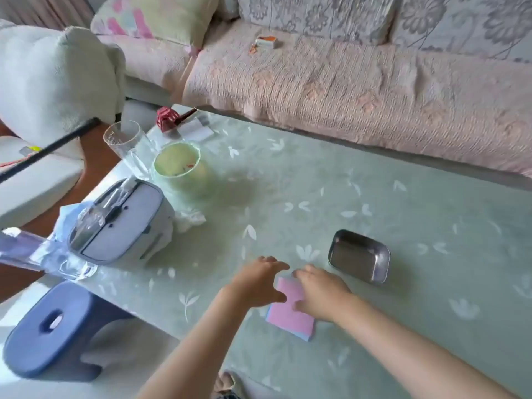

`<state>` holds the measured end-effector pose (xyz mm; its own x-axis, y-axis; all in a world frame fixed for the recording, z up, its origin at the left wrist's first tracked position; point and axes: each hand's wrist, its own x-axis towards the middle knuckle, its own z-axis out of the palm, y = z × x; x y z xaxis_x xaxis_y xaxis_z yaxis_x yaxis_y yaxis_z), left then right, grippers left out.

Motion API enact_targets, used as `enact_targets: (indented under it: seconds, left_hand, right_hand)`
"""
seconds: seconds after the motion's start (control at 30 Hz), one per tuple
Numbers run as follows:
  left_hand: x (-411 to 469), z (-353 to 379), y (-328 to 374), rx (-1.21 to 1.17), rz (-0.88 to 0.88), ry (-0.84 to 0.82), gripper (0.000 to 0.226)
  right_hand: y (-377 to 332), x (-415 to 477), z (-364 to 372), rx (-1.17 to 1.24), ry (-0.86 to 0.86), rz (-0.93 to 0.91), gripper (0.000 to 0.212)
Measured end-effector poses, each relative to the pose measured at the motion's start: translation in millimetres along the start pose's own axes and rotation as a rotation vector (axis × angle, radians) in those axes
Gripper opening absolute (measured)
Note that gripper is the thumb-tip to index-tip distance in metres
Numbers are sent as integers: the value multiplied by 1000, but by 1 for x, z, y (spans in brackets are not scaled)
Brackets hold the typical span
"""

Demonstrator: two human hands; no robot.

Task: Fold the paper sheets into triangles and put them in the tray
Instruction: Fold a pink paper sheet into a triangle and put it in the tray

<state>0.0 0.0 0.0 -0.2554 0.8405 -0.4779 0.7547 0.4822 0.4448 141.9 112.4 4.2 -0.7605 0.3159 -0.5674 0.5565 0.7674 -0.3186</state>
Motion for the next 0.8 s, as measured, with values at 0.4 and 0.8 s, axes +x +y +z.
enact_targets:
  seconds: [0.4,0.8]
  left_hand:
    - [29,64,-29,117,125,223,73]
    - [4,85,-16,-28,204,463,84]
  right_hand:
    - [20,24,51,-159,222,5,75]
    - [31,-22,96,390,601,143,13]
